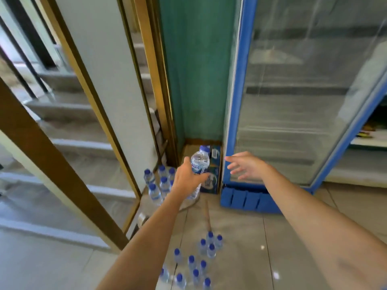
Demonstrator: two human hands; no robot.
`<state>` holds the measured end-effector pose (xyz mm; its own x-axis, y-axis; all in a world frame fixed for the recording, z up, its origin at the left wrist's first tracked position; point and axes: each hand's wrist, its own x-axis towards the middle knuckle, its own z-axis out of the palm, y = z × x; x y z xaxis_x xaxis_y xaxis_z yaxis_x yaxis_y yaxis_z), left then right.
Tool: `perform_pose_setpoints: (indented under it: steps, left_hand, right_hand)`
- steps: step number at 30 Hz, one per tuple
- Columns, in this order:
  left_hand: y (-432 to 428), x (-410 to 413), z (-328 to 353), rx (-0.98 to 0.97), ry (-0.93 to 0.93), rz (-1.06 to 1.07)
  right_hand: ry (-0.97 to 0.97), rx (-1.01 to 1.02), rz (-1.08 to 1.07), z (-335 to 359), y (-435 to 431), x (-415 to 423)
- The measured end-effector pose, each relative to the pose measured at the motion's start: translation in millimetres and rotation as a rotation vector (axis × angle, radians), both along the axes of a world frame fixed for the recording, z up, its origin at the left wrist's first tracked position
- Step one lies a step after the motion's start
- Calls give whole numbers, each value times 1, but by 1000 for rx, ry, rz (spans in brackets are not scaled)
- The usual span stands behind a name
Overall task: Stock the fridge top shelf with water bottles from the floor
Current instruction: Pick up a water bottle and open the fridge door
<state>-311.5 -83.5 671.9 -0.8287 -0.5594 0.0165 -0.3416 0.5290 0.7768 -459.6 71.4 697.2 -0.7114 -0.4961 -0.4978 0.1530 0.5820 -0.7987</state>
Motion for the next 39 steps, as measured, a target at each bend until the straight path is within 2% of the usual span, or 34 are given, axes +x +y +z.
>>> perform_pose_setpoints:
  steps: [2,5,10,12,16,18,20,23,25,27,31,39]
  left_hand:
    - [-8,-20,34,23,103,58]
    - [-18,-56,79,40,238,37]
    - [-39,-133,143,9,308,-45]
    - [-47,-166,165,-28,337,-57]
    - [-63,-231,196,-66,385,-39]
    - [-72,-261,207,-61,410,-8]
    - [-79,-283,214,-43,431,17]
    - [-84,-303,217,-22,448,55]
    - [-86,-310,212,-8,454,81]
    - [-86,-315,207,-16,436,86]
    - [-85,-324,204,-45,390,83]
    - [-81,-322,193,-5,357,59]
  right_hand:
    - [46,-39,8,33,-15,-16]
    - [159,-72,15,78,-32,-42]
    - [381,-115,-30,150,-56,-110]
    - [534,-108,-24,175,-67,-146]
    - [1022,-35,17,210,-96,-222]
    - [1246,76,157,220,-111,-251]
    - [1442,249,384,224,-122,-275]
    - [1729,664,765,225,-135,-300]
    - [1860,923,945,220,-137,-306]
    - [1935,1039,1019,213,-134,-311]
    - [2011,1122,1009,207,-132,-322]
    - [1951,1070,885,199,-137,-313]
